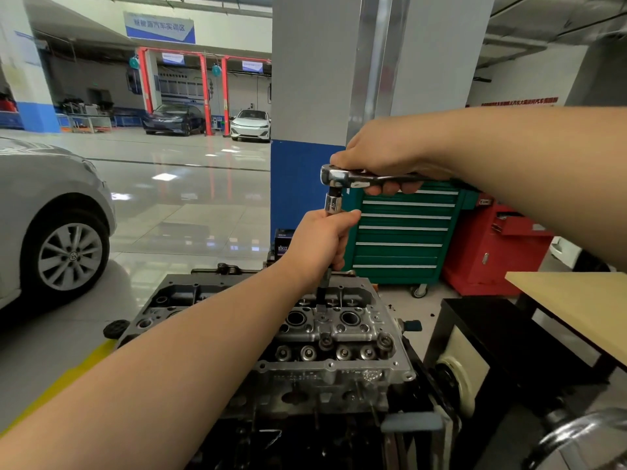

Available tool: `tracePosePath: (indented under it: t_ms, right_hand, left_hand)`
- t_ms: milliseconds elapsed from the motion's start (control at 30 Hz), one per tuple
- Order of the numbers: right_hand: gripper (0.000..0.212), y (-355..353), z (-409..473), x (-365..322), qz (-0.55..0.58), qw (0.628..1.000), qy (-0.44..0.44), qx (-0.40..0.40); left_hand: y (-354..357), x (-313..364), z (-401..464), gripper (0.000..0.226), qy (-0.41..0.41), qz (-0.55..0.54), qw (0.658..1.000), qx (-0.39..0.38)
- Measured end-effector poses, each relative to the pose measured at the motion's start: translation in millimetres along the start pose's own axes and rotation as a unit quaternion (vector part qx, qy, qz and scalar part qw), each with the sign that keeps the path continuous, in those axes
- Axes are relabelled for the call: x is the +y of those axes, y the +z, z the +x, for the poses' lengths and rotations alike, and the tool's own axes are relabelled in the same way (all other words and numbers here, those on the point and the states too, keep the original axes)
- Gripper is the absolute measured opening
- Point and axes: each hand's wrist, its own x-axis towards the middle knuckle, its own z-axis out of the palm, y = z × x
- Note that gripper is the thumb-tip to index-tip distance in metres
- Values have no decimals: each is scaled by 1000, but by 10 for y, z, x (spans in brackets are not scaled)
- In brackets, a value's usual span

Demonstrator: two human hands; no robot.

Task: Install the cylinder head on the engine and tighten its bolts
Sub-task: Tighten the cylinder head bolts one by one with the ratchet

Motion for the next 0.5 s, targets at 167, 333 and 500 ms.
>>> tracePosePath:
  t_ms: [167, 333, 500]
  right_hand:
    - [50, 34, -29, 43, 96, 992, 45, -74]
    - [47, 29, -41, -27, 58, 994, 48, -76]
    - [47, 215, 19, -73, -91, 995, 8, -40]
  left_hand:
    - [46, 8, -19, 59, -2, 7, 1000, 20]
    - [92, 12, -18, 45, 4, 19, 998, 60]
    - [69, -22, 2, 37, 7, 38, 995, 88]
